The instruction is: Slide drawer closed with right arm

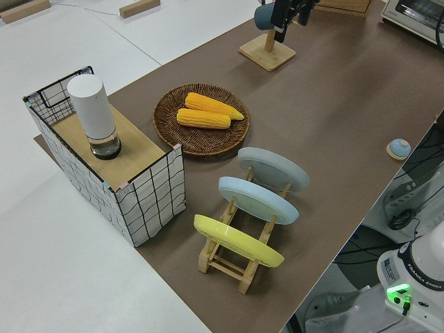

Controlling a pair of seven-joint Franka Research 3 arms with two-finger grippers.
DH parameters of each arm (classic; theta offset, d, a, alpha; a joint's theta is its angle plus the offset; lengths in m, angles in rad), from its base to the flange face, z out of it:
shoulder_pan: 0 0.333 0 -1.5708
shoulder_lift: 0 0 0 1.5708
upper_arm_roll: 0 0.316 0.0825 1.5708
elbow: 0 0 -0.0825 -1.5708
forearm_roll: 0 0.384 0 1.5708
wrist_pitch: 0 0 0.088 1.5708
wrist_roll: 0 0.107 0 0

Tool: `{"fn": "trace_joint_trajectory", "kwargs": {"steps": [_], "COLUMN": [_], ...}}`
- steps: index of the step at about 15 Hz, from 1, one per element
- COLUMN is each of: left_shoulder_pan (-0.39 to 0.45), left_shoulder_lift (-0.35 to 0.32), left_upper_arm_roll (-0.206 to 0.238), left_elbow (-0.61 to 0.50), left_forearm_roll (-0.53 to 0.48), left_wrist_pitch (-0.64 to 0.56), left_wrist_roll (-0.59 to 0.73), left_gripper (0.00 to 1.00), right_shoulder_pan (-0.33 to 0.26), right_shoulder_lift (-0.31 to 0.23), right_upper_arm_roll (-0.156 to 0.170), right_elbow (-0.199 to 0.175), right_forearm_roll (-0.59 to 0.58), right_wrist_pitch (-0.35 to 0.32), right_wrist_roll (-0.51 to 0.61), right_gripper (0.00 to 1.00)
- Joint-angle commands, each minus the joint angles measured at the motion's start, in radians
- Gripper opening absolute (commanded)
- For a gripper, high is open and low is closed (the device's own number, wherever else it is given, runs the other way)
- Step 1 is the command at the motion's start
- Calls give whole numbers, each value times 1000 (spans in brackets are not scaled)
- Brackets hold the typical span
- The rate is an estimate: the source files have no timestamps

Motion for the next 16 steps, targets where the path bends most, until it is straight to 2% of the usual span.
{"fn": "trace_joint_trajectory", "kwargs": {"steps": [1, 4, 10, 13, 16], "left_shoulder_pan": [-4, -4, -4, -4, -4], "left_shoulder_lift": [-8, -8, -8, -8, -8], "left_upper_arm_roll": [4, 4, 4, 2, 4], "left_elbow": [2, 4, 4, 2, 2], "left_forearm_roll": [13, 13, 13, 13, 13], "left_wrist_pitch": [-14, -14, -14, -14, -14], "left_wrist_roll": [1, 1, 1, 1, 1], "left_gripper": [998, 998, 995, 998, 998], "right_shoulder_pan": [-49, -74, -95, -60, 9], "right_shoulder_lift": [36, 44, 44, 24, -31], "right_upper_arm_roll": [9, 9, 15, 18, -2], "right_elbow": [32, 34, 35, 35, 35], "right_forearm_roll": [9, 9, 8, 8, 9], "right_wrist_pitch": [14, 27, 27, 4, -54], "right_wrist_roll": [-91, -143, -159, -145, -146], "right_gripper": [0, 0, 0, 0, 0]}}
